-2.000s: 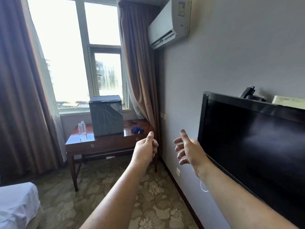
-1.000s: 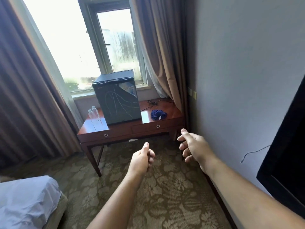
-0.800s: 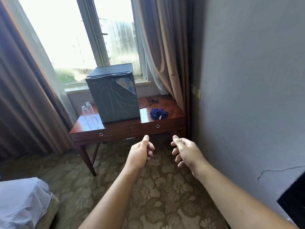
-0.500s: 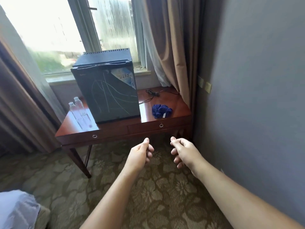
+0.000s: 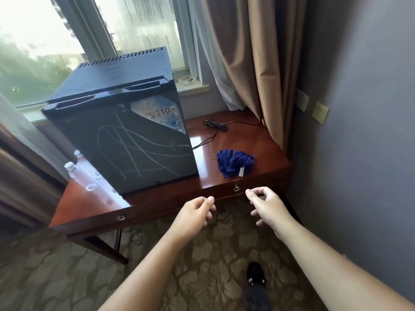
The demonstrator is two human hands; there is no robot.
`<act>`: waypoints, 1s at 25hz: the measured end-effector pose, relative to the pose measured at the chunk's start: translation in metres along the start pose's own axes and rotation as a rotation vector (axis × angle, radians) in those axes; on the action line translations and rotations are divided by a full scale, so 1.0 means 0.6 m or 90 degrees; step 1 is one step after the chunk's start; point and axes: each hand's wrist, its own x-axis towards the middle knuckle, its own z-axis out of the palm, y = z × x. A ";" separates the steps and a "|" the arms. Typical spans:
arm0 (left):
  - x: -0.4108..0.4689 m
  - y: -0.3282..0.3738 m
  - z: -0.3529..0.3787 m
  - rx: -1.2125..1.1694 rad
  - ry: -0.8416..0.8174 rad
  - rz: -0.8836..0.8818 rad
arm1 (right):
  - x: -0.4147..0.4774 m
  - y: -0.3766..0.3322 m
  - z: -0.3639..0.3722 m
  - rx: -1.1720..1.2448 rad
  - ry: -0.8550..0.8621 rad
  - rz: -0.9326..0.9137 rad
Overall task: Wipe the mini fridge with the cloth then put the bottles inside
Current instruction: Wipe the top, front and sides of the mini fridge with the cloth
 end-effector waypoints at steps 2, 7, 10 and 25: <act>0.081 0.005 0.004 0.052 -0.014 -0.001 | 0.098 -0.012 0.001 -0.025 -0.007 -0.002; 0.309 0.054 0.013 0.096 -0.011 -0.055 | 0.358 -0.035 0.000 -0.171 -0.045 0.008; 0.427 0.067 0.022 0.123 -0.037 -0.114 | 0.468 -0.048 0.000 -0.234 -0.077 0.055; 0.711 -0.035 0.145 0.167 -0.082 -0.162 | 0.635 0.057 0.089 0.009 -0.029 0.229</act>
